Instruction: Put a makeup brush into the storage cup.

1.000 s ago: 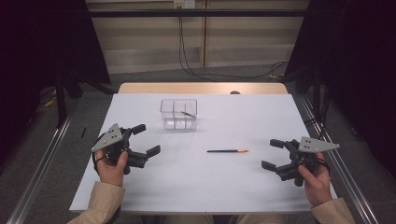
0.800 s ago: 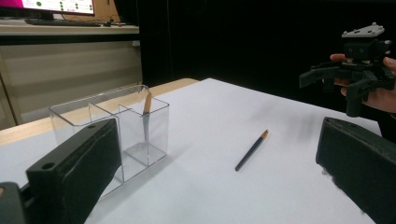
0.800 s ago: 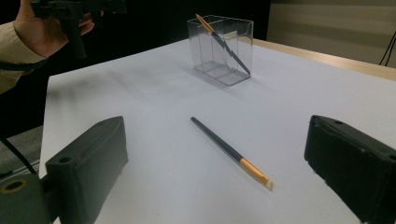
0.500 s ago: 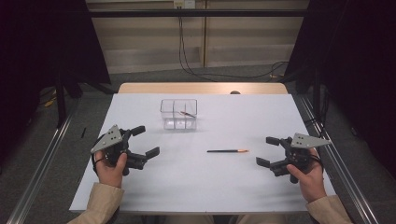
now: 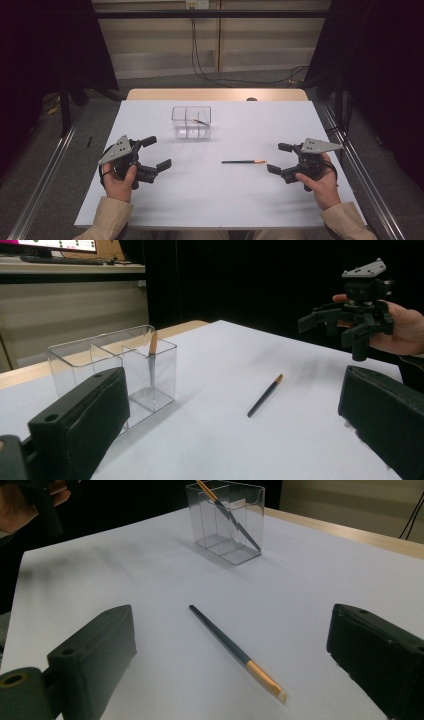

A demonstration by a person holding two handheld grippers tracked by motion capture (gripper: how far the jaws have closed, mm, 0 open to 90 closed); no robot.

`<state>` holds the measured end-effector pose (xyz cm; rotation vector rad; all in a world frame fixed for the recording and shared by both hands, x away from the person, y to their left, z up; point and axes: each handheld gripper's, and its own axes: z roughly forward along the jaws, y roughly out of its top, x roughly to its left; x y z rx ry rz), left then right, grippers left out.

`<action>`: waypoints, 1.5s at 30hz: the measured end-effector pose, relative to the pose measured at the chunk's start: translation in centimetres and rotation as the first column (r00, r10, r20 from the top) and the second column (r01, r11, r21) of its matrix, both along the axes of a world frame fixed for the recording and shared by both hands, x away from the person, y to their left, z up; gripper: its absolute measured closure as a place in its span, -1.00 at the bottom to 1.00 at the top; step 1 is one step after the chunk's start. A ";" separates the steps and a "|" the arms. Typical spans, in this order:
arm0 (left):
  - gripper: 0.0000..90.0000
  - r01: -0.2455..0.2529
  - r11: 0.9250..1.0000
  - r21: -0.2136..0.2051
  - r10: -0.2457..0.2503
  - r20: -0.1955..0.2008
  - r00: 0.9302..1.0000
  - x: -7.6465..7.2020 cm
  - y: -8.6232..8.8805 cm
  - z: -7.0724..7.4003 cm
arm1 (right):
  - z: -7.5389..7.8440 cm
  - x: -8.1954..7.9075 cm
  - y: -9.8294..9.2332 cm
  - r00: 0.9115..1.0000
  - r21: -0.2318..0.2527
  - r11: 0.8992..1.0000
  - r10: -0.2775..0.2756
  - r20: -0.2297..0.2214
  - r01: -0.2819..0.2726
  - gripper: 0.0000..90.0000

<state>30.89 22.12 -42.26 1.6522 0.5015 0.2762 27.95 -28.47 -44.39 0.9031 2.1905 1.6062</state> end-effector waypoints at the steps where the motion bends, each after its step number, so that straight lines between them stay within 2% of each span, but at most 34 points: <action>1: -1.00 0.000 1.000 0.008 0.000 0.002 1.000 0.0 0.0 0.0 | 0.0 0.1 0.2 1.000 0.004 1.000 0.001 -0.001 -0.001 -0.89; 4: -1.00 0.006 1.000 0.007 -0.006 0.001 1.000 0.0 -0.2 -0.1 | -0.2 0.6 0.7 1.000 0.012 1.000 0.007 -0.009 -0.006 -0.89; 12: -1.00 0.013 1.000 0.000 -0.013 0.002 1.000 0.0 -0.2 -0.1 | 0.1 2.0 1.8 1.000 -0.007 1.000 0.009 -0.008 -0.009 -0.89; 16: -1.00 0.015 1.000 0.007 -0.015 -0.003 1.000 0.0 -0.4 -0.3 | 0.1 2.7 2.1 1.000 -0.019 1.000 0.003 -0.010 -0.004 -0.88; 33: -1.00 0.013 1.000 -0.008 -0.013 0.003 1.000 0.0 -0.1 -0.1 | -0.1 4.9 2.8 0.999 -0.048 0.999 0.008 -0.054 -0.011 -0.88; 45: -1.00 0.028 1.000 -0.001 -0.028 0.003 1.000 0.0 -0.6 -0.2 | 0.0 6.3 3.7 0.994 -0.141 0.990 0.014 -0.106 -0.029 -0.87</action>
